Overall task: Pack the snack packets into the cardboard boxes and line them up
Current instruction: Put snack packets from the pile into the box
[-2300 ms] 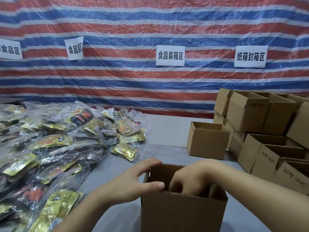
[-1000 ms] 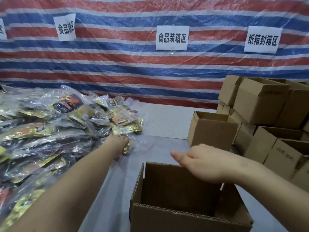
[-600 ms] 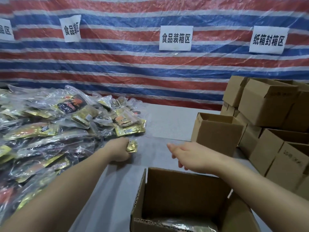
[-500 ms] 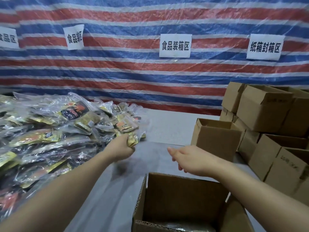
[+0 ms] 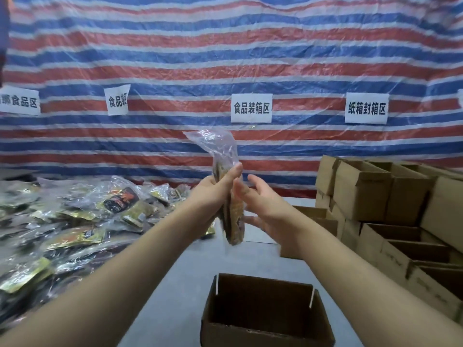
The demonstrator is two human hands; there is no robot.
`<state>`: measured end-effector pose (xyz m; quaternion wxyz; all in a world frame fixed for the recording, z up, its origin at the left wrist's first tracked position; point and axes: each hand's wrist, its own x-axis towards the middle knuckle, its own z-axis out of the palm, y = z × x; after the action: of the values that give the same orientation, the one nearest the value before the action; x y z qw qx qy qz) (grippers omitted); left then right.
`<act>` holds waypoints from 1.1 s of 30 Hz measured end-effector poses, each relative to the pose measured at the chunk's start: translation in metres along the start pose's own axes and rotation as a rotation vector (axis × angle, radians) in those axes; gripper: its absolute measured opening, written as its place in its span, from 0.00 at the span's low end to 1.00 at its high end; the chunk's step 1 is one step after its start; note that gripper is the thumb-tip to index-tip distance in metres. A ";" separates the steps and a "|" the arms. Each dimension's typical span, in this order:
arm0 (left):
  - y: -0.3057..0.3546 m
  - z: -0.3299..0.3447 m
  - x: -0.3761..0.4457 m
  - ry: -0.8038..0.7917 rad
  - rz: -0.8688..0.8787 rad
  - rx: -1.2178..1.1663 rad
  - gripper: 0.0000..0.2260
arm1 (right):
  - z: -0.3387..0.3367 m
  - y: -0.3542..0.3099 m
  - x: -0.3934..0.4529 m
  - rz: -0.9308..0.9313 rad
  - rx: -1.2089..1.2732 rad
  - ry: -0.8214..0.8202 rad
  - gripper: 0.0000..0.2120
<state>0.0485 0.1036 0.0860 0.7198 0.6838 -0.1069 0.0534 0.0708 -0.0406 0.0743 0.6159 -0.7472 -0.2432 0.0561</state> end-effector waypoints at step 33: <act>-0.104 -0.036 -0.101 -0.255 0.053 0.774 0.26 | -0.030 0.070 -0.091 0.019 -0.080 -0.079 0.27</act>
<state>-0.0240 0.1399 -0.0400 0.3887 0.9023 -0.1851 0.0229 0.0236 -0.1153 -0.0049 0.5750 -0.7706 -0.2622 0.0817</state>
